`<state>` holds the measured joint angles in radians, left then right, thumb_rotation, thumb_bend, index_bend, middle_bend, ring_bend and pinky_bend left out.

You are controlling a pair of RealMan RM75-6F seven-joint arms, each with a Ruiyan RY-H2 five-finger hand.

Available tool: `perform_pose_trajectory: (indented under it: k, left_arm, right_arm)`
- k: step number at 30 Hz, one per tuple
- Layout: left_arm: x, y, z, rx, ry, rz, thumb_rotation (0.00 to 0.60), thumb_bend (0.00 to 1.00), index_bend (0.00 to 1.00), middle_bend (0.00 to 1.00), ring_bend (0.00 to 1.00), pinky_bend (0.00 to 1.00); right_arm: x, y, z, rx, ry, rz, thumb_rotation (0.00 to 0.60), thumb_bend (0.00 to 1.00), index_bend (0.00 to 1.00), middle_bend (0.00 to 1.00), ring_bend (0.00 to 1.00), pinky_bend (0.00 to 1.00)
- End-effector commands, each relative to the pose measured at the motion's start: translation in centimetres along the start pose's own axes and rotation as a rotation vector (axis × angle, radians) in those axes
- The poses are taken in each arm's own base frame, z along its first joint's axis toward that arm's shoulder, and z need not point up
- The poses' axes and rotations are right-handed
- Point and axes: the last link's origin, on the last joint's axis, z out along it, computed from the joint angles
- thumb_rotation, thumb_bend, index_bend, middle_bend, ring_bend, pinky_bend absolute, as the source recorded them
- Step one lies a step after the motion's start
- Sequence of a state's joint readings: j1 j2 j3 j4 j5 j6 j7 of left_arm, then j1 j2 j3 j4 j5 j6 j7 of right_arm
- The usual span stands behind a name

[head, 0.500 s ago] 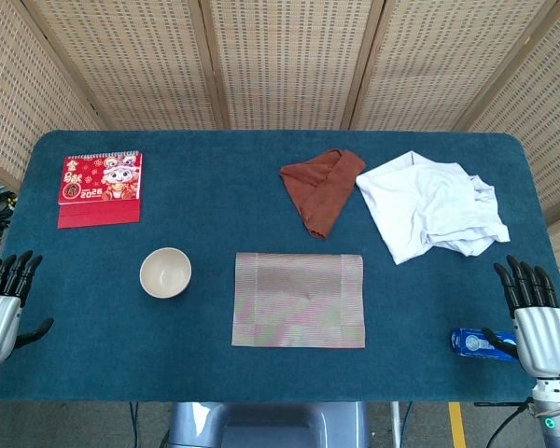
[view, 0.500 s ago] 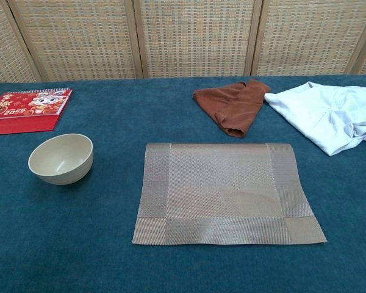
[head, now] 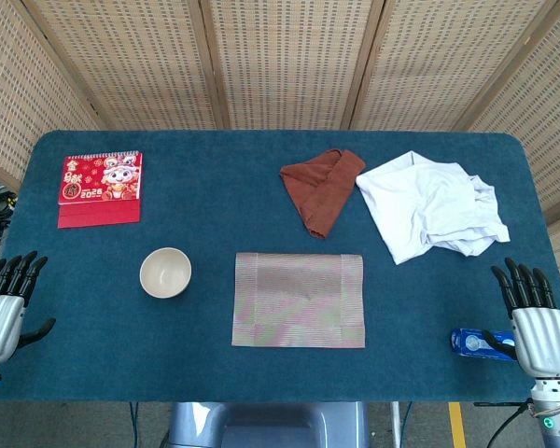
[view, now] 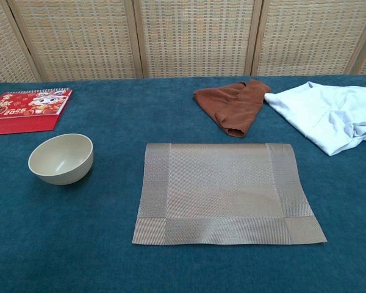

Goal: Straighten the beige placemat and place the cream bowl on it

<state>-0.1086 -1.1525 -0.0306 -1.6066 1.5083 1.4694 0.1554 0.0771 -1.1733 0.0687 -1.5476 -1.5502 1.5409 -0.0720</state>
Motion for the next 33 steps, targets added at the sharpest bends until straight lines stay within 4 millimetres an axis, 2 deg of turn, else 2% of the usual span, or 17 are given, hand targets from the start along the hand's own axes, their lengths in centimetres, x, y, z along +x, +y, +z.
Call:
perform_pose_trajectory:
  k: [1, 10, 18, 22, 29, 33]
  left_arm:
    - [-0.1, 0.1, 0.0, -0.008, -0.002, 0.002, 0.600, 0.19, 0.00, 0.00, 0.00, 0.00]
    - [-0.5, 0.8, -0.1, -0.054, 0.001, 0.004, 0.600, 0.19, 0.00, 0.00, 0.00, 0.00]
    - [-1.5, 5.3, 1.3, -0.242, -0.011, -0.004, 0.600, 0.20, 0.01, 0.00, 0.00, 0.00]
    - [-2.1, 8.0, 2.5, -0.342, -0.028, 0.017, 0.600, 0.22, 0.15, 0.00, 0.00, 0.00]
    - [-4.3, 12.4, 3.6, -0.470, -0.095, 0.042, 0.600, 0.24, 0.22, 0.00, 0.00, 0.00]
    - [-6.0, 15.1, 3.9, -0.522, -0.126, 0.048, 0.600, 0.32, 0.26, 0.00, 0.00, 0.00]
  right_arm:
    - [0.0, 0.0, 0.1, -0.002, 0.002, -0.001, 0.600, 0.14, 0.09, 0.00, 0.00, 0.01]
    - [-0.3, 0.1, 0.0, -0.008, -0.009, -0.005, 0.600, 0.14, 0.10, 0.00, 0.00, 0.01]
    - [-0.3, 0.2, 0.1, -0.014, -0.014, 0.007, 0.600, 0.14, 0.11, 0.00, 0.00, 0.01]
    - [-0.2, 0.4, 0.2, -0.021, -0.013, 0.013, 0.600, 0.14, 0.12, 0.00, 0.00, 0.01]
    - [0.0, 0.8, 0.4, -0.039, -0.006, 0.028, 0.600, 0.14, 0.13, 0.00, 0.00, 0.01]
    - [0.2, 1.1, 0.6, -0.053, 0.005, 0.028, 0.600, 0.14, 0.13, 0.00, 0.00, 0.01]
